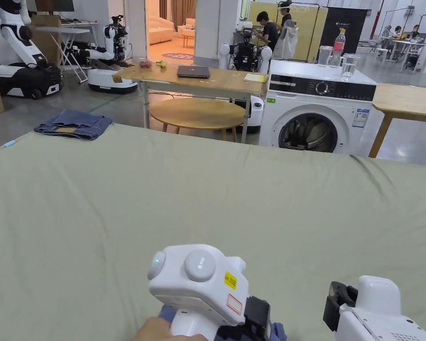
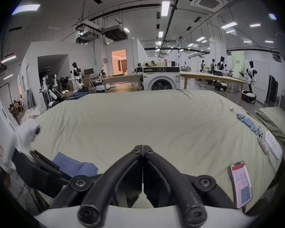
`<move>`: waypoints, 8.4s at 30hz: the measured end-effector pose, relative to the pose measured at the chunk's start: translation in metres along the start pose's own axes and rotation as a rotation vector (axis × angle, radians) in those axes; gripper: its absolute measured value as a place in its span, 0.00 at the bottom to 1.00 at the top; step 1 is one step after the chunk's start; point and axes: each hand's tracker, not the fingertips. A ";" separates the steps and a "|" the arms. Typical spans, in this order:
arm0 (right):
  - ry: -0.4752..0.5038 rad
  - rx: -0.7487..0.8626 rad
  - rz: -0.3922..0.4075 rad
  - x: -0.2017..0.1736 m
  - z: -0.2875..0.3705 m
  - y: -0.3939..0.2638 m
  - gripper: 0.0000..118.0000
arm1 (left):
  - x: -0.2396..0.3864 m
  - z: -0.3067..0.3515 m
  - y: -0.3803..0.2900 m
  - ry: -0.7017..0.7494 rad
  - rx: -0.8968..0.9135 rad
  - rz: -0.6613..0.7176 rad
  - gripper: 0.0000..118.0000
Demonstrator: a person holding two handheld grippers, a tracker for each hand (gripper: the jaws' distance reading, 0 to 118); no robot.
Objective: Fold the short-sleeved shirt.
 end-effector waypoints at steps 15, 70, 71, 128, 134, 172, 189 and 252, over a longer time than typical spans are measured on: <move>-0.001 0.020 -0.008 0.004 0.004 0.006 0.00 | -0.058 -0.068 -0.018 -0.292 -0.038 0.221 0.01; 0.073 -0.291 0.079 -0.087 -0.037 -0.096 0.00 | -0.134 0.099 -0.092 0.366 0.736 -0.083 0.00; 0.073 -0.291 0.087 -0.087 -0.035 -0.091 0.00 | -0.140 0.100 -0.091 0.316 0.706 -0.057 0.00; 0.118 0.010 0.155 -0.109 -0.048 -0.007 0.00 | -0.311 0.238 -0.027 -0.114 0.157 0.357 0.16; 0.121 -0.033 0.170 -0.112 -0.055 -0.019 0.00 | -0.363 0.312 -0.028 0.071 0.182 0.430 0.16; 0.069 -0.054 0.106 -0.080 -0.057 -0.014 0.00 | -0.267 0.235 -0.066 0.437 0.646 0.130 0.46; -0.021 0.132 0.016 -0.057 -0.037 0.032 0.00 | -0.088 0.086 -0.026 0.603 0.959 -0.207 0.16; -0.115 0.223 0.003 -0.055 -0.033 0.032 0.84 | -0.083 0.081 -0.038 0.546 1.024 -0.164 0.74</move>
